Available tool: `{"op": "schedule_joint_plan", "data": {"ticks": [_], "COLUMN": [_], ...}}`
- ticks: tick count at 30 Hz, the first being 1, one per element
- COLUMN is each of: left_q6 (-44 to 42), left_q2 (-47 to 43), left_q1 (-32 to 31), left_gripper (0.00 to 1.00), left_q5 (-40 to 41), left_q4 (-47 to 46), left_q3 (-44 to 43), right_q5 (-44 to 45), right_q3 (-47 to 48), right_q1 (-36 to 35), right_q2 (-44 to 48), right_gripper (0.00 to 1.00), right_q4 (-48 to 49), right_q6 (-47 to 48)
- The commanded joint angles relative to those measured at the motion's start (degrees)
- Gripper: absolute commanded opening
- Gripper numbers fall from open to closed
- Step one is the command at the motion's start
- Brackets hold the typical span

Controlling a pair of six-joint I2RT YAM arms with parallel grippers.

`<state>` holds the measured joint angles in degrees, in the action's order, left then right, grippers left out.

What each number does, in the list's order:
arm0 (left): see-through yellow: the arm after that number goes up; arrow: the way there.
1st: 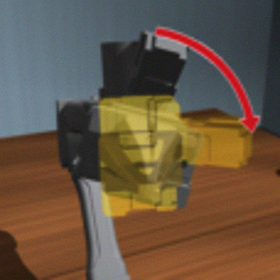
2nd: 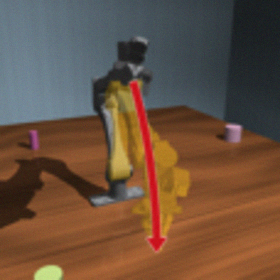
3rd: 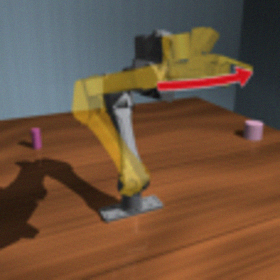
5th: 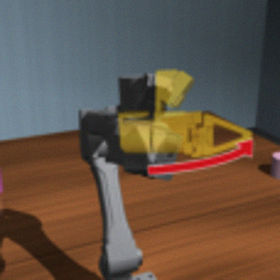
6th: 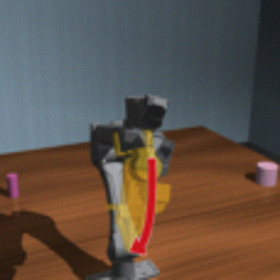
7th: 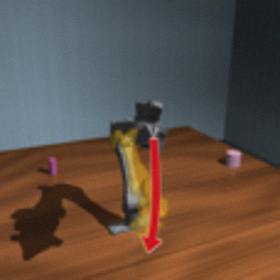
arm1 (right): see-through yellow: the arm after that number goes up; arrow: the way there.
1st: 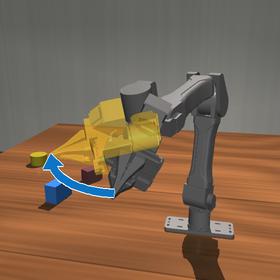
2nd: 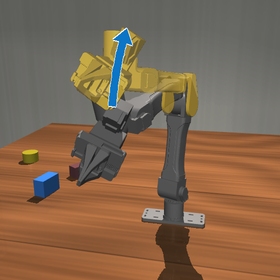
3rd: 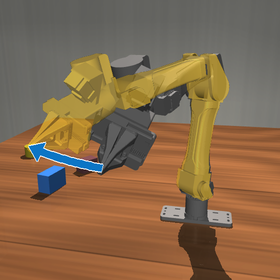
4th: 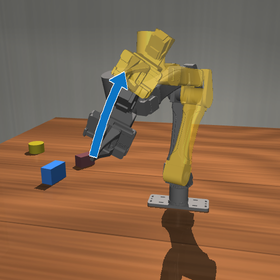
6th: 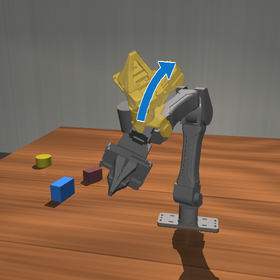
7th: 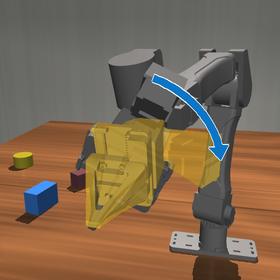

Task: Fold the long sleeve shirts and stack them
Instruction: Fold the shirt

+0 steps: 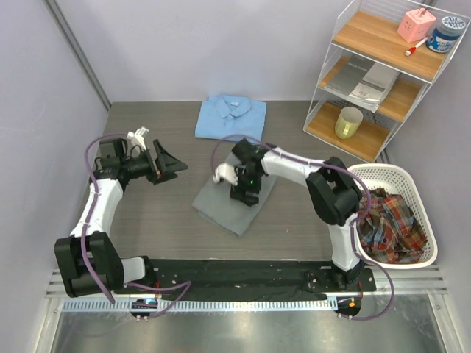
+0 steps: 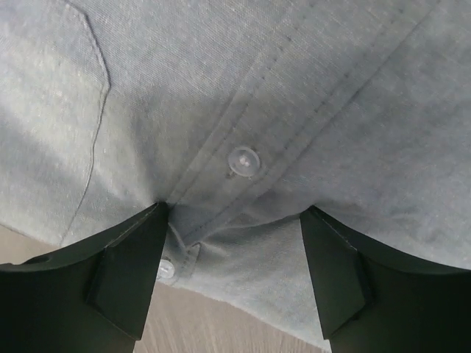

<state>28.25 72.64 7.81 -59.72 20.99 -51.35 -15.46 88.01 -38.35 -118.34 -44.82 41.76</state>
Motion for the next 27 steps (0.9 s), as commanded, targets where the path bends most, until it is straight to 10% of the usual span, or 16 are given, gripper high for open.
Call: {"op": "schedule_joint_plan", "data": {"ticks": [1,10,19,27], "left_q6": [0.32,-1.53,4.61,15.85], "left_q2": [-1.01,2.94,7.34,7.95], "left_q1": [3.52,1.87,-7.28,-12.99], "left_gripper": [0.99,0.72,0.35,0.82], "left_q5": [5.83,15.69,16.39,12.69], "left_q4": [6.51,6.78,3.36,-10.87], "left_q3": [1.6,6.79,14.42,22.52], "right_q5": [2.47,-10.53,-16.09,-12.23], "right_q3": [-11.97,6.64,-7.32,-8.03], "right_q1": [-4.02,-0.41,-0.68,0.47], "right_q2": [9.52,10.42,13.06,3.93], "right_gripper": [0.81,0.82,0.77,0.75], "right_q4": [-1.94,-11.32,-2.56,2.28], "right_q6": [31.23,1.52,-16.35,-20.31]}}
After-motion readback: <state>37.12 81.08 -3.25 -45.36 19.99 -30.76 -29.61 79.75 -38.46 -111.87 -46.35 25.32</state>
